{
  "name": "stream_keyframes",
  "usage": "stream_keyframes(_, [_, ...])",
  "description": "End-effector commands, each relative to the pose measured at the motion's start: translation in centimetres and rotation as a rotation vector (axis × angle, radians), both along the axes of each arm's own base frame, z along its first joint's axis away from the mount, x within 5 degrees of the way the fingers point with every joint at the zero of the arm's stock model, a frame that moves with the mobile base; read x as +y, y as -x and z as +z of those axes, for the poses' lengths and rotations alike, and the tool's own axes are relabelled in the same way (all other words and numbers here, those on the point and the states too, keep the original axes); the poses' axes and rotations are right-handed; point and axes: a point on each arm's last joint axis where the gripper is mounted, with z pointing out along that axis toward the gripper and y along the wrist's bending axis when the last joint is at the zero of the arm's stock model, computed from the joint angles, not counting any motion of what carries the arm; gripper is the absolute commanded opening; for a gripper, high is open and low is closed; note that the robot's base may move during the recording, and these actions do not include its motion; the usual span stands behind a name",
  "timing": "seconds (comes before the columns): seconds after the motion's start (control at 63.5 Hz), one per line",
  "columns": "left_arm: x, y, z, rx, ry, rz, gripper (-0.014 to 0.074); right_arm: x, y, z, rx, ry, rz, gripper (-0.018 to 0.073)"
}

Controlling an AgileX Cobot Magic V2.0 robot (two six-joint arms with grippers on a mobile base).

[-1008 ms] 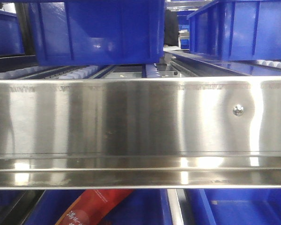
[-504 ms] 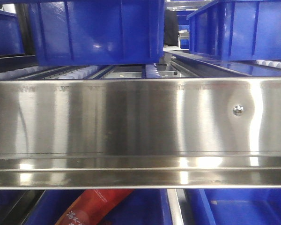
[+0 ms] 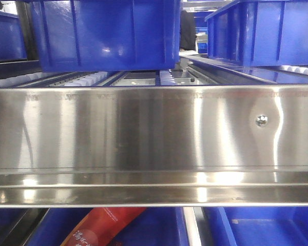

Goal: Move blue bin to conveyor side
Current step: 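Lift the blue bin clear of the shelf with both grippers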

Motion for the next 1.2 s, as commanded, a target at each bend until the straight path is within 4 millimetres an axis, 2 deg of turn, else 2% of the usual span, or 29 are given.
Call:
stream_keyframes(0.0, [0.42,0.5,1.44,-0.132,-0.031,0.022,-0.0018,-0.85,0.43,1.48,-0.145,0.043,-0.039,-0.008])
stream_keyframes(1.181, [0.42,0.5,1.44,-0.132,-0.031,0.022,-0.0018,-0.85,0.43,1.48,-0.145,0.043,-0.039,-0.008])
